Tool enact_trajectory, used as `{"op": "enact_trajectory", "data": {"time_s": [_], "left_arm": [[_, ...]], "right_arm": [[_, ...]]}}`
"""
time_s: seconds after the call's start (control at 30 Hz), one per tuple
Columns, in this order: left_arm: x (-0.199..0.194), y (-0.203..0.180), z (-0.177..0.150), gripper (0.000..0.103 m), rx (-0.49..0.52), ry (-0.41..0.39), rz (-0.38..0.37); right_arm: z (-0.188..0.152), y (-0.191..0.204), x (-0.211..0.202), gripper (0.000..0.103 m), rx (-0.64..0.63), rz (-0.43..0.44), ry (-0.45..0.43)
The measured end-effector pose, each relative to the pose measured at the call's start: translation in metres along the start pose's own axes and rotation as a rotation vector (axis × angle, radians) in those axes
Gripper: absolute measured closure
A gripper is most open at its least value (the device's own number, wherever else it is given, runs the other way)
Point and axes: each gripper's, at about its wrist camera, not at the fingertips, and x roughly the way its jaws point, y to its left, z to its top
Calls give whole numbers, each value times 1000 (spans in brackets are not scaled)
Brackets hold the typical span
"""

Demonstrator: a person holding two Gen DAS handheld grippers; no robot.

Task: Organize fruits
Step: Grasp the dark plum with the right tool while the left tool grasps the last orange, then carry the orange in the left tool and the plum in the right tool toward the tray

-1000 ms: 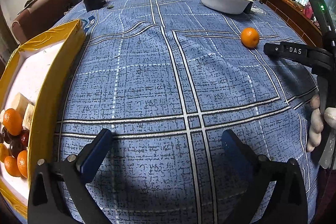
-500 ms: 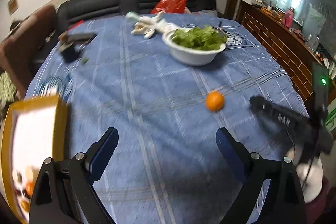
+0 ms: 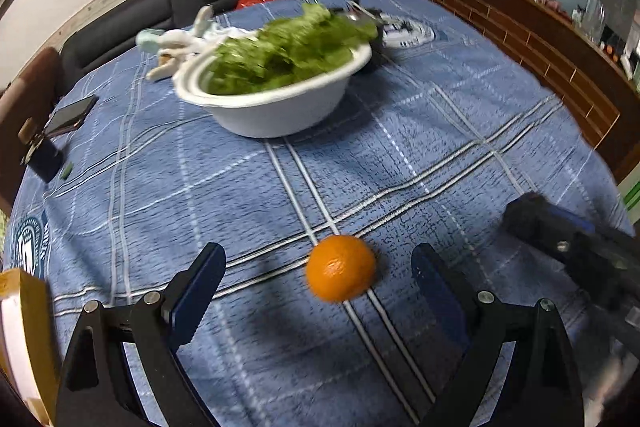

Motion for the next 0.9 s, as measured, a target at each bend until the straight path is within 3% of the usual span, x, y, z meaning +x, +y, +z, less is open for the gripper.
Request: {"op": "enact_trajectory", "data": {"time_s": [0.03, 0.07, 0.1, 0.3, 0.6, 0.8, 0.9], "left_arm": [[3, -3, -2, 24, 9, 4, 2], [6, -4, -3, 57, 11, 12, 1], [10, -5, -5, 67, 5, 29, -9], [-8, 10, -17, 69, -70, 0, -25], [-97, 49, -67, 69, -182, -109, -46], [-141, 88, -114, 69, -265, -175, 38], [-150, 112, -136, 69, -334, -177, 35]], "right_arm": [[0, 1, 0, 74, -2, 3, -2], [0, 1, -1, 74, -3, 5, -1], [0, 1, 0, 74, -4, 5, 0], [-1, -1, 5, 74, -2, -1, 11], [-8, 6, 10, 74, -4, 51, 31], [-19, 24, 13, 74, -65, 34, 24], [-25, 35, 12, 74, -105, -2, -1]]}}
